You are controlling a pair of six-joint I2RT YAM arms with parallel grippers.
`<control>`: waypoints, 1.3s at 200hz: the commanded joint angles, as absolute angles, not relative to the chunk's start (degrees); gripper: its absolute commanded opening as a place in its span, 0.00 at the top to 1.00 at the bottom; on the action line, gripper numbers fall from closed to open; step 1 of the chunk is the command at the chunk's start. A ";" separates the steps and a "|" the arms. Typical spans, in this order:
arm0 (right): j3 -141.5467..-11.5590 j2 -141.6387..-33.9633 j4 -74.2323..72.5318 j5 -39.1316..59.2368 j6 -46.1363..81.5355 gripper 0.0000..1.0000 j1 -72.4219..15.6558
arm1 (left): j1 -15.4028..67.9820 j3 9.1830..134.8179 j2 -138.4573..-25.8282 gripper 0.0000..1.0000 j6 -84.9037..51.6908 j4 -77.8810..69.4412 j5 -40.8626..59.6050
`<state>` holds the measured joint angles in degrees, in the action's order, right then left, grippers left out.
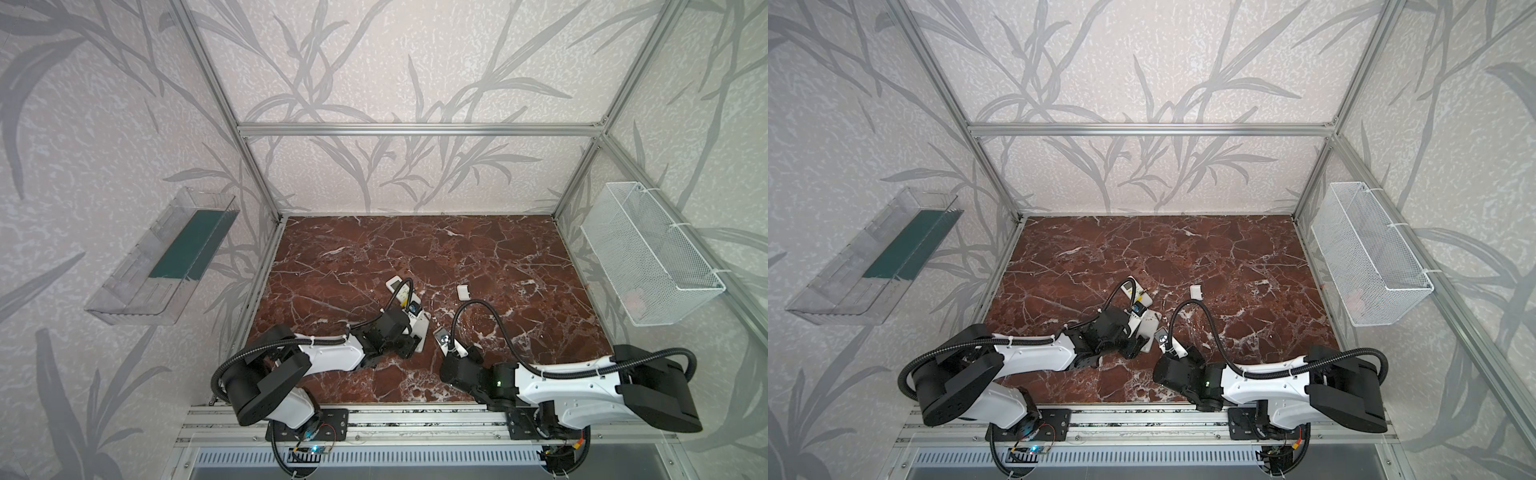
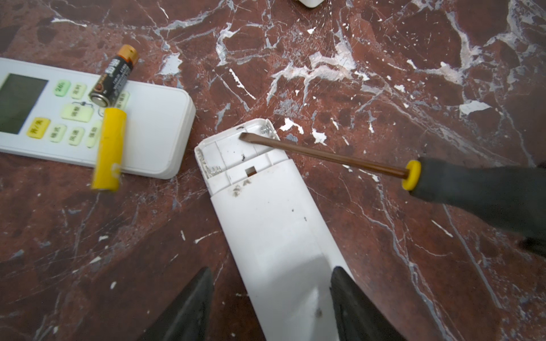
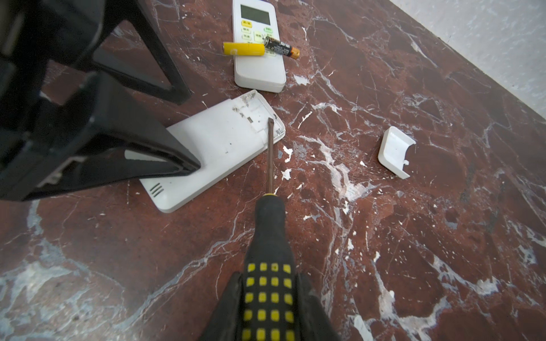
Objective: Unload the batteries from the remote control
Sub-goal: 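Lower the screwdriver onto the table and open the right gripper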
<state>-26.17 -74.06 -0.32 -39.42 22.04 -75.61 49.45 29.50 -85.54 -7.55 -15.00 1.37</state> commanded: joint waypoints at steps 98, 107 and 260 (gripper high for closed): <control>-27.17 -57.37 8.20 -35.30 21.05 1.00 -71.23 | 49.37 27.81 -81.48 0.34 -8.09 -7.69 -2.64; -27.93 -57.39 9.01 -34.16 20.81 1.00 -70.00 | 49.35 28.64 -80.45 0.33 -7.92 -6.58 -3.06; -30.57 -64.38 7.65 -25.01 25.60 1.00 -52.51 | 40.25 35.50 -71.81 0.19 -18.90 4.12 -9.23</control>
<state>-32.91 -62.76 12.99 -24.95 24.03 -55.66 40.36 37.08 -71.09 -15.70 3.86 -8.12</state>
